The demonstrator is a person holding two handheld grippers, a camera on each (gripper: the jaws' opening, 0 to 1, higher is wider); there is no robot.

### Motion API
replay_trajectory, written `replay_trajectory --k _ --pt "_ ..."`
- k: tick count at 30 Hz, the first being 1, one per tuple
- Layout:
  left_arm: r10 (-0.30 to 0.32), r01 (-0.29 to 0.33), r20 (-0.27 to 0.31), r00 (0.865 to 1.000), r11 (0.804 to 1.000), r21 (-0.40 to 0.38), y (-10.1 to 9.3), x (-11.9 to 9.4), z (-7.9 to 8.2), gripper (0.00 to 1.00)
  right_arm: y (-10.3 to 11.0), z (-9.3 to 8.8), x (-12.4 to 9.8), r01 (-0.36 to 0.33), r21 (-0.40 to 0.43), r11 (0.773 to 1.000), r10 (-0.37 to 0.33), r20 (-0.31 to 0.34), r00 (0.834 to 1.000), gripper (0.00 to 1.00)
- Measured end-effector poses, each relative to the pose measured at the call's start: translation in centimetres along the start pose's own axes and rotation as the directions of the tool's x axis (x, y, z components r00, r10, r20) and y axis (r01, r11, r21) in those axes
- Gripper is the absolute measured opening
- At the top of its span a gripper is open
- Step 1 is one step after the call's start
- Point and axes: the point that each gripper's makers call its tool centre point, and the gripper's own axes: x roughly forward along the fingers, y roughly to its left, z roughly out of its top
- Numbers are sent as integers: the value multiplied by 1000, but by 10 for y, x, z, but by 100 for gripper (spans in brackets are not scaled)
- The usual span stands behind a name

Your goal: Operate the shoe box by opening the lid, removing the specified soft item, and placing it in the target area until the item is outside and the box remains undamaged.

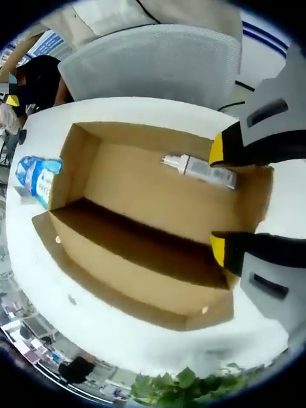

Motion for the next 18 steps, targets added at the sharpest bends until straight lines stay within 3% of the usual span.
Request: replay_trajectory --k 4,11,18 --pt "1 1 -30 1000 998 65 7 7 6 40 15 -2 -3 2 5 1000 -2 4 1000 96" --pt "-59 62 -21 998 982 178 5 16 20 44 28 -14 -9 34 11 999 -34 -18 999 96" --pt "-103 117 -73 992 964 241 0 28 15 48 37 -23 -15 54 27 998 -53 -26 998 94"
